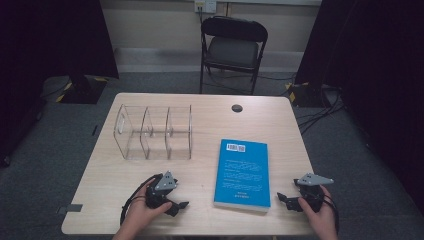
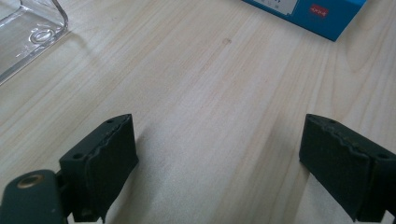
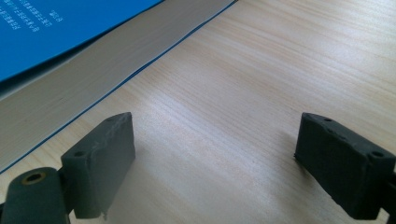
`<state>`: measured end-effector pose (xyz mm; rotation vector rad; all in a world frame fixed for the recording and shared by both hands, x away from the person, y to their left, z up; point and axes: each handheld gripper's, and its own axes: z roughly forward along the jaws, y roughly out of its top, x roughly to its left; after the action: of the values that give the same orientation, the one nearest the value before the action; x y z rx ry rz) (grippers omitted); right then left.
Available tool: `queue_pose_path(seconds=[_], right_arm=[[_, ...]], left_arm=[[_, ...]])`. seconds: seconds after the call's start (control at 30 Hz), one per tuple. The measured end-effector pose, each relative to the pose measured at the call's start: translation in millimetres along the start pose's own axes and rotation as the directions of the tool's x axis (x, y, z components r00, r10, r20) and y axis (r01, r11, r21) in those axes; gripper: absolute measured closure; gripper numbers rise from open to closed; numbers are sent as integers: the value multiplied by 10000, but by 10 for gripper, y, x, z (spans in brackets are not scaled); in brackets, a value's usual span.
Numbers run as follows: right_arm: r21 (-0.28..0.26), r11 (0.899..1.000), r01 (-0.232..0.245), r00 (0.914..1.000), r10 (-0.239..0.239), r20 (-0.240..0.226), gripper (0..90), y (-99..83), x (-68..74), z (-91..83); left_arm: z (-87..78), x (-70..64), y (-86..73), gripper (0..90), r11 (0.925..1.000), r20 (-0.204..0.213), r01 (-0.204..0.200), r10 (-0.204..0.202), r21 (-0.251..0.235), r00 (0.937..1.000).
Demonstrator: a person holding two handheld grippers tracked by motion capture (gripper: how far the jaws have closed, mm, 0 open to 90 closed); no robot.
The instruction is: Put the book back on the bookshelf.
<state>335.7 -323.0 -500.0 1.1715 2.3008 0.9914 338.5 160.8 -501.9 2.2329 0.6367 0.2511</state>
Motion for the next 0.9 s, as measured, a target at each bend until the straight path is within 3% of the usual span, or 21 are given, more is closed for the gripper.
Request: queue_pose_path(seconds=[0.5, 0.63, 0.7, 0.8, 0.9], right_arm=[[2, 10000, -5, 10000, 5, -5, 110, 0, -1, 0], [1, 10000, -2, 10000, 2, -4, 110, 0, -1, 0], [2, 10000, 0, 10000, 0, -10, 110, 0, -1, 0], [-2, 10000, 10, 10000, -10, -27, 110, 0, -3, 1], [-3, 10000, 8, 10000, -8, -25, 110, 0, -2, 1]], left_arm=[[3, -9, 10, 83, 9998, -79, -103, 104, 143, 9999], [11, -30, 57, 111, 9990, -96, -48, 52, 435, 9999], [15, -67, 79, 157, 9988, 54, -207, 205, 432, 9998], [41, -119, 125, 155, 9987, 542, -131, 104, 498, 9985], [53, -150, 158, 159, 9977, 745, -206, 158, 644, 9971]])
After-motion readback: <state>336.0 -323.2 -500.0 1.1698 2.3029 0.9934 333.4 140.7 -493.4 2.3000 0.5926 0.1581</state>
